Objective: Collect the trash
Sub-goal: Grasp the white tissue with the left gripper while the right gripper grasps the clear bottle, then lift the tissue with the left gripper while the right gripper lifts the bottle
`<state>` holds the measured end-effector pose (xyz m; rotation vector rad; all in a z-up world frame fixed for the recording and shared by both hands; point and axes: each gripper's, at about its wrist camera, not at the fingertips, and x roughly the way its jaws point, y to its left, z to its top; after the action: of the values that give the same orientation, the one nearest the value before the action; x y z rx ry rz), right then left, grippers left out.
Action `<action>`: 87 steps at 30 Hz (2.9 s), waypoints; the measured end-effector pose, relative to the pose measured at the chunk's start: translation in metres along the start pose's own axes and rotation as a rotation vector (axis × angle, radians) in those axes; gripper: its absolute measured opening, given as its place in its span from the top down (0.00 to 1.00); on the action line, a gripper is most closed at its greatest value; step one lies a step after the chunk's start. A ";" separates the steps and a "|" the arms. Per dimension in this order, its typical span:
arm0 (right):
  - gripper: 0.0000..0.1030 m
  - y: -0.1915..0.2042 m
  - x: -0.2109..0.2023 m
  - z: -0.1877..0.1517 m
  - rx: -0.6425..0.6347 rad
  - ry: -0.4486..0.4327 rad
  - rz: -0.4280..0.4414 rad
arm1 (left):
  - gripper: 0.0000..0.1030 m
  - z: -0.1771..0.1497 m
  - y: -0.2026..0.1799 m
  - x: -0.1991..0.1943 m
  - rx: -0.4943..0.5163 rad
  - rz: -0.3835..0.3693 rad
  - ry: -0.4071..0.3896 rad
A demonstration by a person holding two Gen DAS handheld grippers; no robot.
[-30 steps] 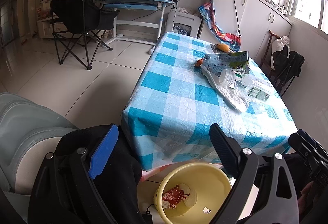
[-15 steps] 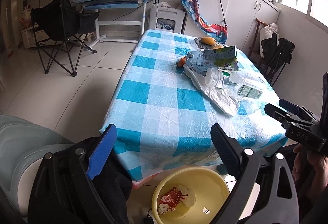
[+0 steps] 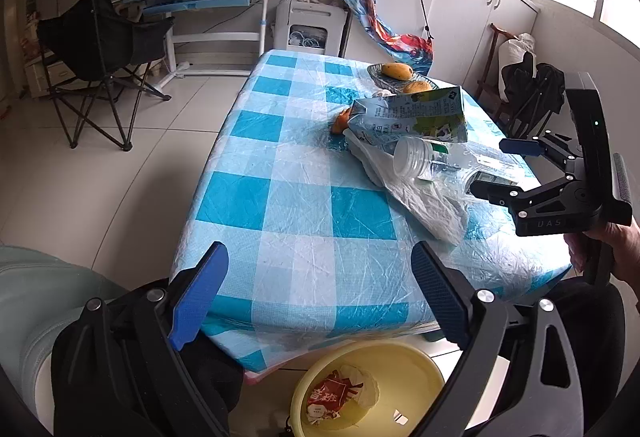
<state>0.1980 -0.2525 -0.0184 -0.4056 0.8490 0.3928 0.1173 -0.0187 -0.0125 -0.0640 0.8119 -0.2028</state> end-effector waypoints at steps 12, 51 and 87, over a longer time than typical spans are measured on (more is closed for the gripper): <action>0.13 -0.005 0.028 0.017 -0.158 0.098 0.009 | 0.13 0.030 -0.023 0.056 -0.019 -0.075 0.084; 0.46 -0.013 -0.016 -0.070 0.380 0.053 0.141 | 0.94 0.001 0.015 0.054 -0.060 -0.084 0.093; 0.46 -0.002 -0.046 -0.133 1.007 -0.272 0.629 | 0.94 -0.014 0.033 0.001 -0.123 -0.135 -0.001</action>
<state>0.0872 -0.3274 -0.0611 0.8514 0.7885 0.5244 0.1129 0.0135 -0.0268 -0.2350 0.8197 -0.2802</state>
